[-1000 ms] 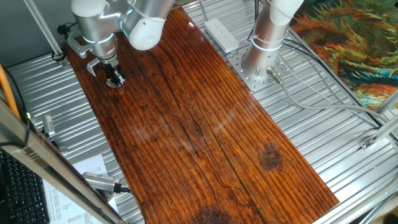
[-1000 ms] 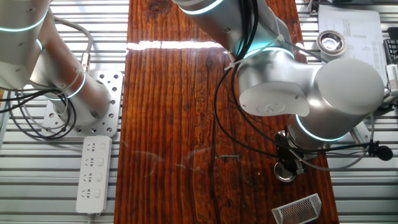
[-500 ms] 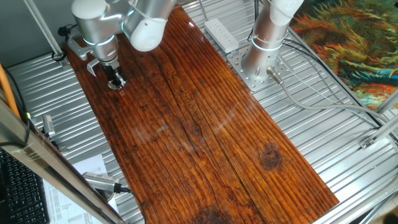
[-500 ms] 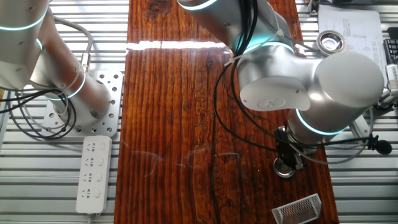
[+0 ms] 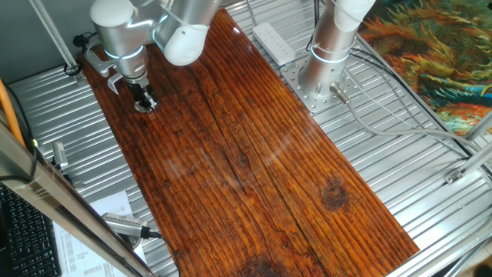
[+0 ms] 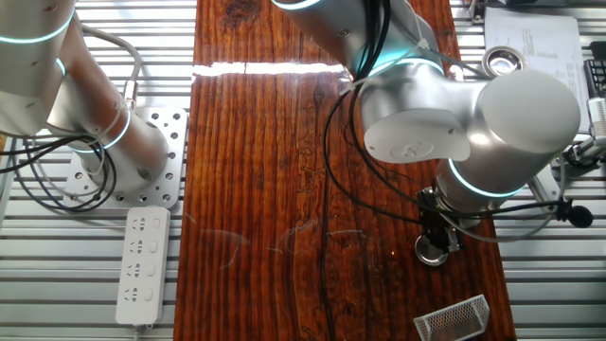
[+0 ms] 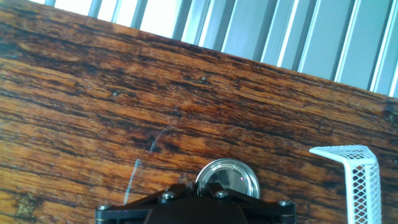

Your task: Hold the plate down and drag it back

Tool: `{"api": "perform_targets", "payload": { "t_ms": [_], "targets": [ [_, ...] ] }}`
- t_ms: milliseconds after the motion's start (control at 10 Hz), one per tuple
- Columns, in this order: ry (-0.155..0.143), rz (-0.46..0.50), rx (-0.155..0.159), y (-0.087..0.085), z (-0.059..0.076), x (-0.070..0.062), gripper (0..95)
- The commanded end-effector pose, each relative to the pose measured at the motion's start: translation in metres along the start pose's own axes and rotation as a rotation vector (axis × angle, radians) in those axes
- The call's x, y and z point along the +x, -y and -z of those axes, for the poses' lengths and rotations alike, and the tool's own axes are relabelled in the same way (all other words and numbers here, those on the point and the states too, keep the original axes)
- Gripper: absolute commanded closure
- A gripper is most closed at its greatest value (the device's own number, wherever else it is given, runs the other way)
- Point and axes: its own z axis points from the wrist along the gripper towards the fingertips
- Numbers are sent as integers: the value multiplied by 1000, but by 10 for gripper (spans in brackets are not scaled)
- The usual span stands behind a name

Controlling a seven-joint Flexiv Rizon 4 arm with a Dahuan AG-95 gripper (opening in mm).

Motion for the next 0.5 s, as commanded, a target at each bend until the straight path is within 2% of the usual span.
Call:
{"api": "perform_targets", "payload": {
  "t_ms": [100, 500],
  "targets": [
    [2, 0, -3, -1, 1, 0, 950],
    [2, -13, -4, -7, 1, -1, 950]
  ]
}}
